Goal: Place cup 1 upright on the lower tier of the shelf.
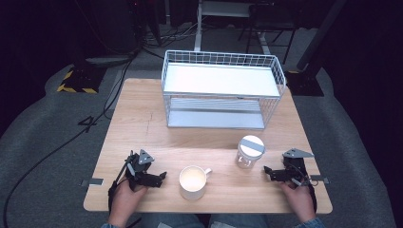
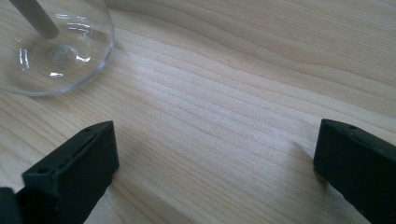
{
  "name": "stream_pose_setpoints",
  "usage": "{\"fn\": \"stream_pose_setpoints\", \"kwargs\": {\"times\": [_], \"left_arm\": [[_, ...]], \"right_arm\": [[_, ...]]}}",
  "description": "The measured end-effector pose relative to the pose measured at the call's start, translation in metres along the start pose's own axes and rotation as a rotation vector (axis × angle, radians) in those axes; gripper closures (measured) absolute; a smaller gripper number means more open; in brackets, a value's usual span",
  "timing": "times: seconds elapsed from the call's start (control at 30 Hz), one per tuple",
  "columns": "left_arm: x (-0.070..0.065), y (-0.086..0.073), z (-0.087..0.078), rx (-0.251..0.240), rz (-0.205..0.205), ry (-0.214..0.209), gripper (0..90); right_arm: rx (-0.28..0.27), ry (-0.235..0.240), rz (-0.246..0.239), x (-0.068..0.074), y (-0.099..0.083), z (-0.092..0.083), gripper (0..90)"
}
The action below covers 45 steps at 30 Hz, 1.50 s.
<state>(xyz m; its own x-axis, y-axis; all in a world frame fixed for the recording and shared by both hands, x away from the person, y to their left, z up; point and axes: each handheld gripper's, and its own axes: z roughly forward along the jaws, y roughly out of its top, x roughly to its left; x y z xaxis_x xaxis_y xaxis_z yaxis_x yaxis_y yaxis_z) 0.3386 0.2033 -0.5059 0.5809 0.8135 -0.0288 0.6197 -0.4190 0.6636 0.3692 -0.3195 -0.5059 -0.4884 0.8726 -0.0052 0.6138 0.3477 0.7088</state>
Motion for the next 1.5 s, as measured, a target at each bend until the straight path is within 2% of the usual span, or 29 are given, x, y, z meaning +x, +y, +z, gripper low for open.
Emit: {"fn": "stream_pose_setpoints", "kwargs": {"times": [0.1,0.13,0.33,0.93,1.0,1.13,1.27,1.5], "left_arm": [[0.001,0.001,0.000,0.002,0.003,0.004,0.6],[-0.001,0.002,0.002,-0.002,-0.018,0.018,0.5],[-0.001,0.003,0.003,-0.002,-0.034,0.027,0.5],[-0.002,0.004,0.004,-0.005,-0.041,0.040,0.5],[-0.002,0.004,0.004,-0.005,-0.041,0.040,0.4],[-0.002,0.004,0.004,-0.005,-0.041,0.040,0.4],[-0.002,0.004,0.004,-0.006,-0.041,0.040,0.4],[-0.002,0.004,0.004,-0.005,-0.041,0.040,0.4]], "right_arm": [[0.000,0.003,-0.002,0.000,0.000,0.000,0.1],[0.000,0.010,-0.009,-0.001,0.000,-0.001,0.2],[-0.002,0.035,-0.032,-0.004,-0.001,-0.001,0.3],[-0.003,0.021,-0.017,-0.005,-0.001,-0.001,0.4],[-0.001,0.024,-0.003,-0.006,0.000,-0.003,0.2],[-0.039,0.032,-0.003,-0.006,0.003,-0.011,0.0],[-0.085,0.049,-0.026,-0.004,0.008,-0.022,0.0],[-0.157,0.083,-0.058,0.007,0.018,-0.036,0.0]]}}
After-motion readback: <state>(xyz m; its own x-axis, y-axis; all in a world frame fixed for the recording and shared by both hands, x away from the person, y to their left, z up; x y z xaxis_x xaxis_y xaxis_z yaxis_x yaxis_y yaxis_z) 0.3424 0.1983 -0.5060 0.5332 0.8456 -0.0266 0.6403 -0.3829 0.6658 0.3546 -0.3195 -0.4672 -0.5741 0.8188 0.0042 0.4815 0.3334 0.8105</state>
